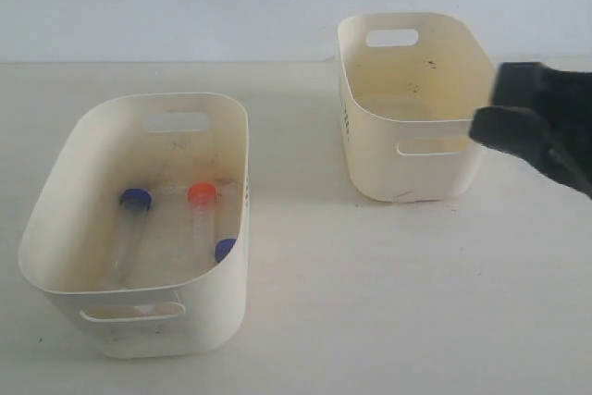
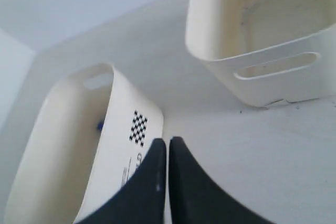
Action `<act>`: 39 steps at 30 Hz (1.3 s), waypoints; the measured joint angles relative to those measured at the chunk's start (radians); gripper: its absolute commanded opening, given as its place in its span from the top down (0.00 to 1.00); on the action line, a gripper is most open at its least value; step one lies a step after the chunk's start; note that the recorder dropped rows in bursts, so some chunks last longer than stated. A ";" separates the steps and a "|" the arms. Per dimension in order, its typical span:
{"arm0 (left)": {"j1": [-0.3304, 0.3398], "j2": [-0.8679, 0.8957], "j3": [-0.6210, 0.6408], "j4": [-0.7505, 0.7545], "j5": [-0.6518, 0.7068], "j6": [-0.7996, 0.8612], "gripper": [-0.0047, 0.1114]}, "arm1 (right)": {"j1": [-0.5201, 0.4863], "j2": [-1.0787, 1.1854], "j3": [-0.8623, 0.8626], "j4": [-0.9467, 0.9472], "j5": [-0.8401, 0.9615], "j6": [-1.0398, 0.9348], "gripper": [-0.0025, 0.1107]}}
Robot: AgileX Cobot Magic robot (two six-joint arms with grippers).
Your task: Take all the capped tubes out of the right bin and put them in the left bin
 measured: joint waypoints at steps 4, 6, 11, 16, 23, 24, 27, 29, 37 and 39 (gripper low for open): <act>0.000 0.000 0.000 0.000 0.000 0.000 0.92 | -0.166 -0.170 0.187 0.089 -0.079 0.000 0.97; 0.000 0.000 0.000 0.000 0.000 0.000 0.92 | -0.275 -0.279 0.289 0.112 -0.088 0.000 0.97; 0.000 0.000 0.000 0.000 0.000 0.000 0.92 | -0.487 -0.535 0.450 0.123 -0.101 0.000 0.97; 0.000 0.000 0.000 0.000 0.000 0.000 0.92 | -0.557 -0.650 0.514 0.100 -0.091 -0.033 0.97; 0.000 0.000 0.000 0.000 0.000 0.000 0.92 | -0.565 -0.668 0.518 0.040 -0.019 -0.360 0.97; 0.000 0.000 0.000 0.000 0.000 0.000 0.92 | -0.565 -0.669 0.519 0.038 -0.003 -0.411 0.97; 0.000 0.000 0.000 0.000 0.000 0.000 0.92 | -0.565 -0.696 0.520 0.033 0.053 -0.516 0.97; 0.000 0.000 0.000 0.000 0.000 0.000 0.92 | -0.565 -0.723 0.520 0.033 0.074 -0.540 0.97; 0.000 0.000 0.000 0.000 0.000 0.000 0.92 | -0.565 -0.796 0.520 -0.006 0.084 -0.576 0.97; 0.000 0.000 0.000 0.000 0.000 0.000 0.92 | -0.565 -0.795 0.520 -0.006 0.084 -0.576 0.97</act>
